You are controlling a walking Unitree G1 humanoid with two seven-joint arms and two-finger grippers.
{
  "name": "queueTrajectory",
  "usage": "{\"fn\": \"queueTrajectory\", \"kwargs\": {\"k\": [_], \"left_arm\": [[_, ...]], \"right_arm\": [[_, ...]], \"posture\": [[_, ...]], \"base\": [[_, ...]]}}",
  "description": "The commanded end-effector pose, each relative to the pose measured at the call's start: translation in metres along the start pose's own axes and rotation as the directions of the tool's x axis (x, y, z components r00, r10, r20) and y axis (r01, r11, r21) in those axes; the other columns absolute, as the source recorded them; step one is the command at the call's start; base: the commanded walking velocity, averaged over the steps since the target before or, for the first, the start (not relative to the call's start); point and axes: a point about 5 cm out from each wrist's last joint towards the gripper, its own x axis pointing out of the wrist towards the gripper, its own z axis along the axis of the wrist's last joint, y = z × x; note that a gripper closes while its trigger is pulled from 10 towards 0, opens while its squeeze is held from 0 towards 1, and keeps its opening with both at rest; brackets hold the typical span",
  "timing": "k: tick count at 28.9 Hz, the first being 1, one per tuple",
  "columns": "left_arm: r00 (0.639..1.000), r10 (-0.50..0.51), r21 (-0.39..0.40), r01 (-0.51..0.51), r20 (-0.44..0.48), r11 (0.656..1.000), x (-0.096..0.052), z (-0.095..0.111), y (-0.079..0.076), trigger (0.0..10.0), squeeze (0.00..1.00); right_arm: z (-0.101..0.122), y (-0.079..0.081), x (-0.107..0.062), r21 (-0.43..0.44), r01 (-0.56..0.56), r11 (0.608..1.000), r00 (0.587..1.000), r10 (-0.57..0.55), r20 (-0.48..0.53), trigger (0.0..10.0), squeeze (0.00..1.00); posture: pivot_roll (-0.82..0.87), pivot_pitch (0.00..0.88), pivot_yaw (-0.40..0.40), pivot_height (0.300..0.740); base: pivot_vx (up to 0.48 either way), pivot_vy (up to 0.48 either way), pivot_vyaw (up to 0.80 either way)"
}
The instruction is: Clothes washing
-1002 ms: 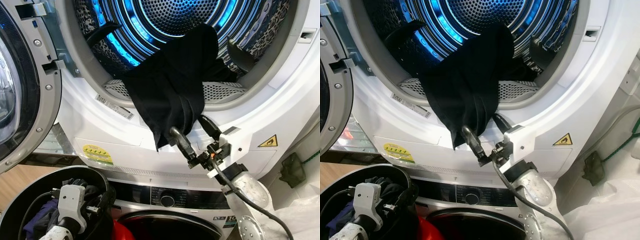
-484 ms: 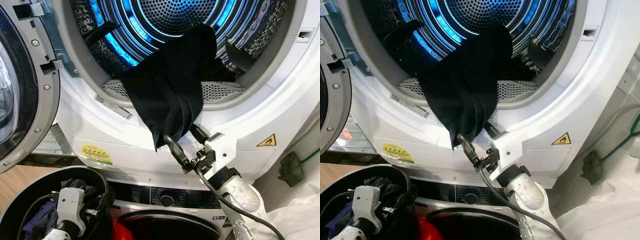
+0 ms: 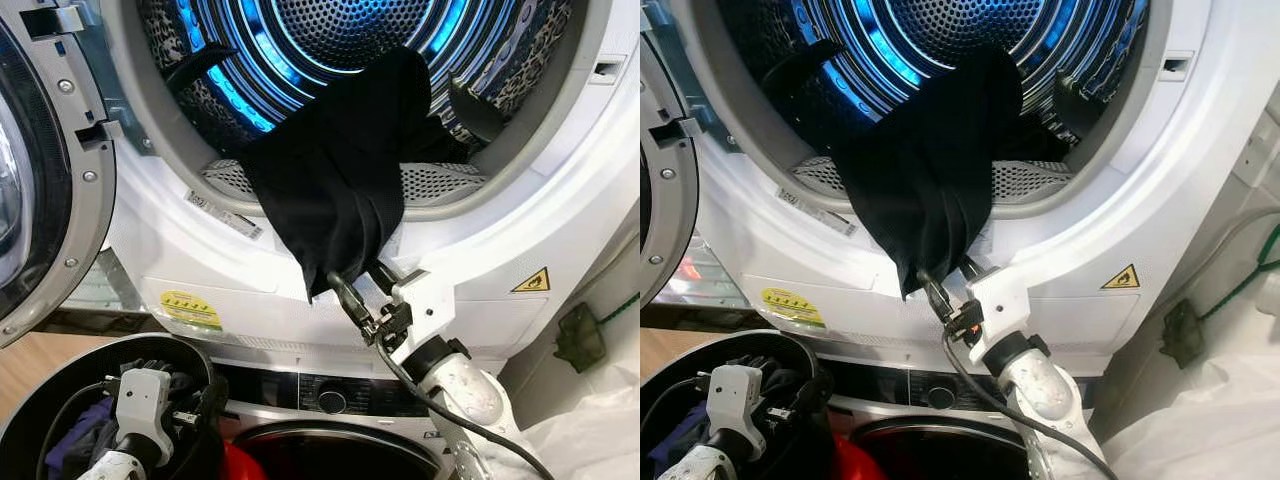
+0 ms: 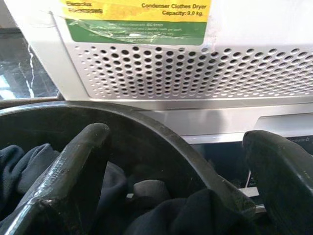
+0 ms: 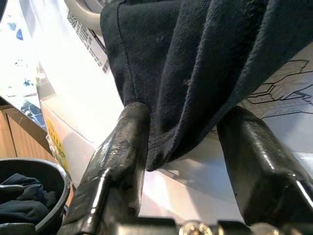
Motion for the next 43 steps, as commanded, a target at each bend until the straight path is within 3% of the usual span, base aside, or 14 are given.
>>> {"fn": "queueTrajectory", "kwargs": {"k": [1, 24, 29, 41, 43], "left_arm": [[1.0, 0.005, 0.01, -0.005, -0.006, 1.0, 0.001, -0.001, 0.0, 10.0, 0.0], [1.0, 0.011, 0.011, -0.011, -0.005, 1.0, 0.001, -0.001, 0.003, 10.0, 0.0], [1.0, 0.008, 0.018, -0.008, -0.008, 1.0, 0.002, 0.0, 0.006, 10.0, 0.0], [1.0, 0.001, 0.023, 0.0, -0.01, 1.0, 0.003, 0.0, 0.004, 10.0, 0.0], [1.0, 0.003, 0.021, -0.003, -0.01, 1.0, 0.003, 0.0, 0.004, 10.0, 0.0]], "right_arm": [[0.0, 0.001, 0.004, -0.002, -0.011, 1.0, 1.0, 0.011, -0.007, 0.0, 0.0], [-0.002, 0.01, 0.005, -0.005, -0.099, 0.995, 0.995, 0.099, -0.028, 0.0, 0.0], [-0.001, 0.02, 0.005, -0.036, -0.213, 0.976, 0.977, 0.212, -0.04, 0.0, 0.0], [0.003, 0.012, 0.008, -0.079, -0.23, 0.97, 0.973, 0.227, -0.047, 0.0, 0.0], [0.014, 0.014, 0.01, -0.045, -0.256, 0.965, 0.966, 0.257, 0.006, 0.0, 0.0]], "posture": [[0.06, 0.0, 0.057, 0.74], [0.06, 0.0, 0.058, 0.74], [0.05, 0.0, 0.07, 0.74], [0.06, 0.0, 0.068, 0.74], [0.06, 0.0, 0.068, 0.74]], "base": [[0.0, 0.0, 0.0], [0.0, 0.0, 0.0], [0.0, 0.0, 0.0], [0.0, 0.0, 0.0], [0.0, 0.0, 0.0]]}}
